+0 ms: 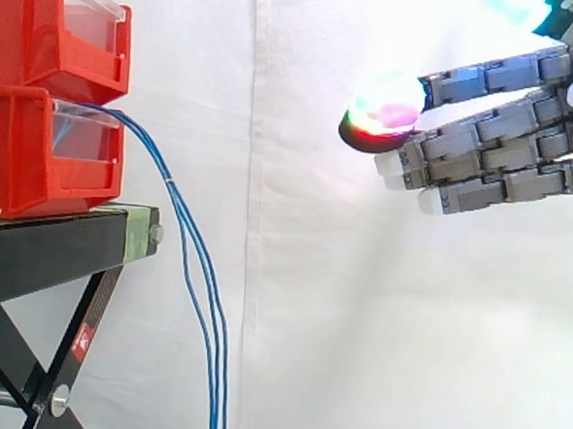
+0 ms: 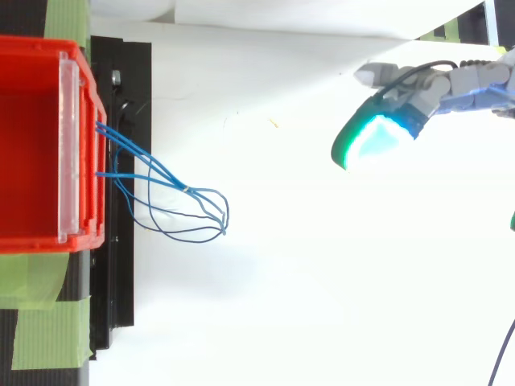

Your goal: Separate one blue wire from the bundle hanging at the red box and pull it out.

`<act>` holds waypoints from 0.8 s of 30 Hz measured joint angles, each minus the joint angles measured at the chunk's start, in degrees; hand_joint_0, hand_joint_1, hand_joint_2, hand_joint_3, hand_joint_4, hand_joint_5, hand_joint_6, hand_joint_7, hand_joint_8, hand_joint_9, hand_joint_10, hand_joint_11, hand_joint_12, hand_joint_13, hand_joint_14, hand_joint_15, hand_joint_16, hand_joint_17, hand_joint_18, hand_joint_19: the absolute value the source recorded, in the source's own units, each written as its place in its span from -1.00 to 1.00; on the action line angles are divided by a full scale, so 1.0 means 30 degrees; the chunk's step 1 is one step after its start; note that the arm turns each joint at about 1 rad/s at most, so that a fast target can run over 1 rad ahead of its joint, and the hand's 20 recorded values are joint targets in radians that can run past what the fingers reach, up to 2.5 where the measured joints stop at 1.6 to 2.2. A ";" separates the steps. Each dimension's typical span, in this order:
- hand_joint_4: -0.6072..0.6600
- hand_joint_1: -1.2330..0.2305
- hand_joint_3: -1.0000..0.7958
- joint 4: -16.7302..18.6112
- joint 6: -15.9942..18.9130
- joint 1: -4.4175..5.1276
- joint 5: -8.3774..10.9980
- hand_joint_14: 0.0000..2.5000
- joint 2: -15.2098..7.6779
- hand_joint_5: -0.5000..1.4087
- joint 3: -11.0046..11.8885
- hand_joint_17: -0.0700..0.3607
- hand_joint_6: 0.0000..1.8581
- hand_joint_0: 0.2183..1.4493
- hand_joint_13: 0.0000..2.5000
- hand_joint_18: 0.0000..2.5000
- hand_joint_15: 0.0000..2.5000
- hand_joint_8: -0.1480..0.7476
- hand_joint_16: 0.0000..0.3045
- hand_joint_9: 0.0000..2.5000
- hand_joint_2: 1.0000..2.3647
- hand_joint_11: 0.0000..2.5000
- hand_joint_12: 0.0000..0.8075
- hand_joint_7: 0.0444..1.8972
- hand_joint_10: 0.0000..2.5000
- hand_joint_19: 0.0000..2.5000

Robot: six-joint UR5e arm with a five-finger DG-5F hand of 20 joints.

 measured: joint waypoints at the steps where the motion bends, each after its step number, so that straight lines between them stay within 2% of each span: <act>1: 0.38 -0.04 -0.44 0.0306 -0.0160 0.0021 0.0215 -1.00 -0.0130 -0.73 -0.0073 -0.10 -0.46 -0.48 -1.00 -1.00 -0.90 -0.18 -0.64 -1.00 -1.00 -1.00 -0.19 -0.31 -1.00 -0.74; 3: 0.38 -0.04 -0.44 0.0793 -0.0327 0.0053 0.0545 -1.00 -0.0529 -0.74 -0.0168 -0.10 -0.46 -0.49 -1.00 -1.00 -0.92 -0.25 -0.64 -1.00 -1.00 -1.00 -0.21 -0.32 -1.00 -0.75; 6: 0.38 -0.03 -0.44 0.1438 -0.0204 0.0070 0.0830 -1.00 -0.1539 -0.74 -0.0217 -0.09 -0.46 -0.50 -1.00 -1.00 -0.91 -0.28 -0.63 -1.00 -1.00 -1.00 -0.21 -0.33 -1.00 -0.74; 12: 0.38 -0.02 -0.44 0.3331 0.1139 0.0082 0.1009 -1.00 -0.3497 -0.74 -0.0155 -0.09 -0.46 -0.51 -1.00 -1.00 -0.91 -0.30 -0.63 -1.00 -1.00 -1.00 -0.20 -0.32 -1.00 -0.74; 15: 0.39 -0.02 -0.44 0.4427 0.2327 0.0087 0.0990 -1.00 -0.4695 -0.74 0.0321 -0.09 -0.46 -0.51 -1.00 -1.00 -0.91 -0.29 -0.63 -1.00 -1.00 -1.00 -0.20 -0.32 -1.00 -0.74; 19: 0.39 -0.02 -0.44 0.4840 0.3442 0.0087 0.0976 -1.00 -0.6316 -0.74 0.1168 -0.09 -0.46 -0.51 -1.00 -1.00 -0.91 -0.28 -0.63 -1.00 -1.00 -1.00 -0.19 -0.32 -1.00 -0.74; 24: 0.39 -0.02 -0.44 0.4780 0.3233 0.0044 0.0964 -1.00 -0.7032 -0.74 0.1977 -0.09 -0.46 -0.51 -1.00 -1.00 -0.91 -0.26 -0.63 -1.00 -1.00 -1.00 -0.19 -0.32 -1.00 -0.73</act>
